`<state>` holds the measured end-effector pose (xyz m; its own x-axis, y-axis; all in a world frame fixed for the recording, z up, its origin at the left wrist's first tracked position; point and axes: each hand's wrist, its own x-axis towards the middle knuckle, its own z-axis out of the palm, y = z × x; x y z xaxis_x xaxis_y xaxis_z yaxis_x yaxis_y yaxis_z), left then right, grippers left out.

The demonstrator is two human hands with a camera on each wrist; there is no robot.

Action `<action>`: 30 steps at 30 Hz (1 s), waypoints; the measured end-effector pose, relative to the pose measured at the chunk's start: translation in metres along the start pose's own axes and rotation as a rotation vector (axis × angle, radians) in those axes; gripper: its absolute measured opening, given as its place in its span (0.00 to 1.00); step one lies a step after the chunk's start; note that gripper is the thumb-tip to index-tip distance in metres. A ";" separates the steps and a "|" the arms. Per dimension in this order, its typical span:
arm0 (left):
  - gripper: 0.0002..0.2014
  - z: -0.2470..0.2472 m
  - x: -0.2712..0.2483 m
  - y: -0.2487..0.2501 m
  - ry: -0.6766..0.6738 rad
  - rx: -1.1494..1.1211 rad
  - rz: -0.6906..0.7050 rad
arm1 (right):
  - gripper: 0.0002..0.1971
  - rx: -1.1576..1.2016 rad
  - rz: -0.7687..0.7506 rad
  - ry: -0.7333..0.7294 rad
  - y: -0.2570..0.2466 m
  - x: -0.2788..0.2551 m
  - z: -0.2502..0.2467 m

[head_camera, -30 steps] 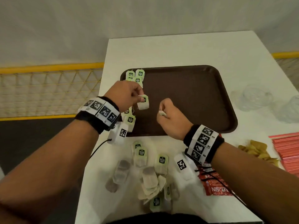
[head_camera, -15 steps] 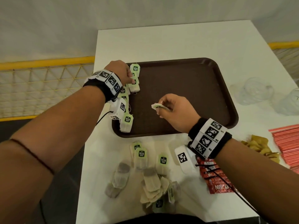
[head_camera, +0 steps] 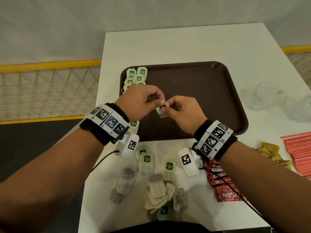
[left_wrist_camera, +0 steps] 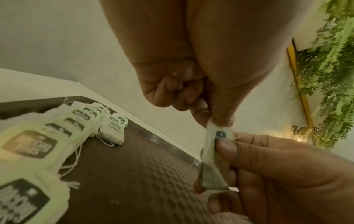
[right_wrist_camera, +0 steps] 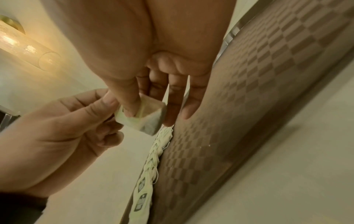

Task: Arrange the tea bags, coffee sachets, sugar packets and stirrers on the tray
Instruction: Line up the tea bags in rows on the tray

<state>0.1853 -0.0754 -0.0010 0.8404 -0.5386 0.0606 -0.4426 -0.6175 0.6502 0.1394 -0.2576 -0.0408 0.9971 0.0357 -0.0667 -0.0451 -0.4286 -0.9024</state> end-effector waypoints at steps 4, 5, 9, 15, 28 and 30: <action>0.01 0.005 -0.003 0.004 0.030 0.003 -0.002 | 0.05 -0.028 -0.004 -0.047 0.006 -0.003 0.001; 0.02 0.005 -0.004 0.004 0.009 -0.001 -0.003 | 0.05 -0.032 -0.017 -0.047 0.006 -0.004 0.000; 0.04 -0.001 -0.002 -0.001 -0.111 0.156 -0.028 | 0.07 -0.031 -0.008 -0.045 0.005 -0.007 -0.002; 0.08 -0.033 0.017 -0.024 0.084 0.314 -0.162 | 0.15 -0.189 0.005 -0.271 0.001 -0.026 -0.012; 0.11 -0.021 0.056 -0.055 -0.159 0.500 -0.422 | 0.21 -0.899 -0.058 -0.788 0.001 -0.069 0.009; 0.09 -0.022 0.062 -0.057 -0.117 0.503 -0.429 | 0.20 -0.922 -0.051 -0.790 0.002 -0.071 0.009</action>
<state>0.2692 -0.0615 -0.0177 0.9474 -0.2268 -0.2257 -0.1924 -0.9674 0.1646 0.0678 -0.2525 -0.0417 0.6706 0.4738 -0.5708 0.3736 -0.8804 -0.2919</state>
